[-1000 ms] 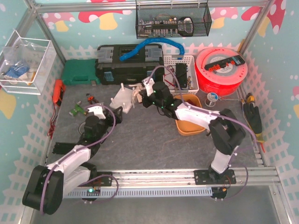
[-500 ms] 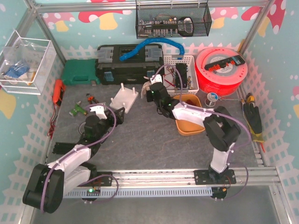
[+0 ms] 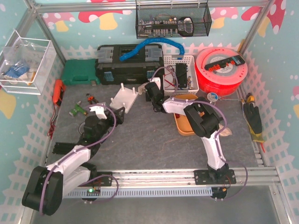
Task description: Install the large spring
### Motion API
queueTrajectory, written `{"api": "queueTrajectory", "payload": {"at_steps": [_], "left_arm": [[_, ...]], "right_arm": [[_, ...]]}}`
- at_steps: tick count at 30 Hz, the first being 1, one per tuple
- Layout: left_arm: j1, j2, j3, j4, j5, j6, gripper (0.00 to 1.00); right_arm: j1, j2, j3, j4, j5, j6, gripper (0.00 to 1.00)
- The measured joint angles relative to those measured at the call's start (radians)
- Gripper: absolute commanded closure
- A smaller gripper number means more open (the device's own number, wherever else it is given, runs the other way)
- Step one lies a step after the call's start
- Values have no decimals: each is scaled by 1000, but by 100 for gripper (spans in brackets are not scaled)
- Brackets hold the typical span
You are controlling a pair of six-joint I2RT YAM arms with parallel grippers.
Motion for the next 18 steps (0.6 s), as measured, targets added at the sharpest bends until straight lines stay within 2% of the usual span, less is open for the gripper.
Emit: {"api": "queueTrajectory", "payload": {"at_steps": [6, 11, 18], "left_arm": [[-6, -14, 0, 0, -1, 5, 1], [-13, -13, 0, 0, 0, 16, 1], [-63, 6, 25, -1, 5, 52, 1]], "right_arm": [[-3, 0, 5, -33, -16, 24, 49], [-3, -60, -29, -59, -66, 13, 40], [-3, -275, -150, -88, -195, -29, 29]]}}
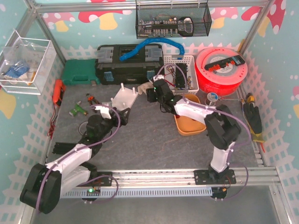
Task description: Install the large spring
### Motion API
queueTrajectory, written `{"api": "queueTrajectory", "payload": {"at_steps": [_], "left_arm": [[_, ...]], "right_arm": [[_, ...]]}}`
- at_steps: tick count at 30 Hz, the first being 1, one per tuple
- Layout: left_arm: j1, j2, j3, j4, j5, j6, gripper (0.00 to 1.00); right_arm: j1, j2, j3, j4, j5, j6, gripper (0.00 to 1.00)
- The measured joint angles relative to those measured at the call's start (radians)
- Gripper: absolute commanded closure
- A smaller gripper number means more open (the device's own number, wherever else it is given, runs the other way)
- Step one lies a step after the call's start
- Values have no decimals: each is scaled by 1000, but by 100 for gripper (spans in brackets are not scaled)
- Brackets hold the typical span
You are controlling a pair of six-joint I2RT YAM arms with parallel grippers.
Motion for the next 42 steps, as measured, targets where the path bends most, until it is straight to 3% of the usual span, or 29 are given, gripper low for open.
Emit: {"api": "queueTrajectory", "payload": {"at_steps": [12, 19, 30, 42], "left_arm": [[-161, 50, 46, 1, 29, 97, 1], [-223, 77, 74, 2, 20, 143, 1], [-233, 91, 75, 1, -9, 158, 1], [-237, 82, 75, -3, -31, 163, 1]], "right_arm": [[-17, -406, -294, -132, -32, -58, 36], [-129, -538, -475, -204, -22, -29, 48], [-276, -554, -531, -346, 9, 104, 62], [-335, -439, -524, -376, 13, 164, 65]]}}
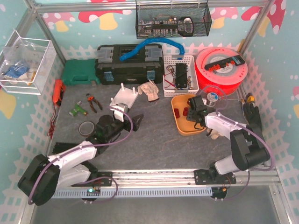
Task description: Install the large spring
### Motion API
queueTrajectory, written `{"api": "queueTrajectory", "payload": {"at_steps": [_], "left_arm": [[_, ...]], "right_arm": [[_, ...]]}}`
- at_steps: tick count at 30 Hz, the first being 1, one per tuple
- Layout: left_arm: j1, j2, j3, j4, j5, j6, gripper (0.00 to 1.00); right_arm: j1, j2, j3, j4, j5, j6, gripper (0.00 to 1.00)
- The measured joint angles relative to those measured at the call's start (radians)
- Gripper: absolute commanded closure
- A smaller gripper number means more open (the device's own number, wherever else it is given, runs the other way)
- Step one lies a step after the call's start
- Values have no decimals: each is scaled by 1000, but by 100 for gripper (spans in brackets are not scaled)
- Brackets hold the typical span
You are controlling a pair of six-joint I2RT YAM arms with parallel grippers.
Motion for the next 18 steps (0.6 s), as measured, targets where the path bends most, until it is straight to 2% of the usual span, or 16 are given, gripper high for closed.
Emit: {"api": "queueTrajectory", "payload": {"at_steps": [14, 18], "left_arm": [[-2, -32, 0, -14, -18, 7, 1], [-3, -33, 0, -18, -21, 7, 1]], "right_arm": [[-20, 156, 34, 45, 35, 60, 61], [-22, 180, 44, 56, 38, 64, 65]]}}
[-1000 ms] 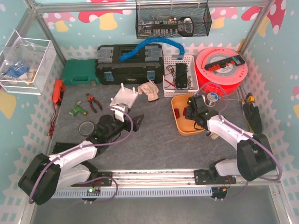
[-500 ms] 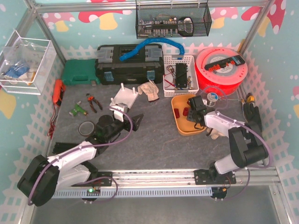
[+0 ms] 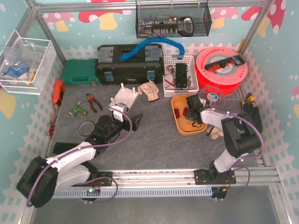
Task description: Install the large spring
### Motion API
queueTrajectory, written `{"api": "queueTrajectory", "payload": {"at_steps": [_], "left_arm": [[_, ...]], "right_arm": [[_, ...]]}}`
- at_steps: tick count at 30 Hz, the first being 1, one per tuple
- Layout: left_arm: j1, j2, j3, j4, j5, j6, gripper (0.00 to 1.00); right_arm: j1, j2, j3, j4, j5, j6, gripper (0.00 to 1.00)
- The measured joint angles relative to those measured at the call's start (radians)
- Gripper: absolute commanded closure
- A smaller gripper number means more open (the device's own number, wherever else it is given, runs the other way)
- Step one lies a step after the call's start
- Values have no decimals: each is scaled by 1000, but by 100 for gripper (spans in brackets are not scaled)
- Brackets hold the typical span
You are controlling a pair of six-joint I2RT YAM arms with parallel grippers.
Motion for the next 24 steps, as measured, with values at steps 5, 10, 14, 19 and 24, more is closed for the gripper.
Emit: {"api": "queueTrajectory", "payload": {"at_steps": [5, 10, 14, 19, 24], "left_arm": [[-2, 0, 0, -2, -4, 0, 1], [-2, 2, 0, -3, -14, 0, 1], [-2, 3, 0, -4, -24, 0, 1], [-2, 3, 0, -4, -36, 0, 1], [-2, 10, 0, -3, -60, -14, 1]], "right_arm": [[-1, 4, 2, 10, 0, -2, 71], [-1, -3, -5, 31, -8, -14, 81], [-1, -53, -17, 32, -16, -33, 84], [-1, -165, -21, 38, -42, -80, 87], [6, -297, -34, 78, -96, -154, 89]]}}
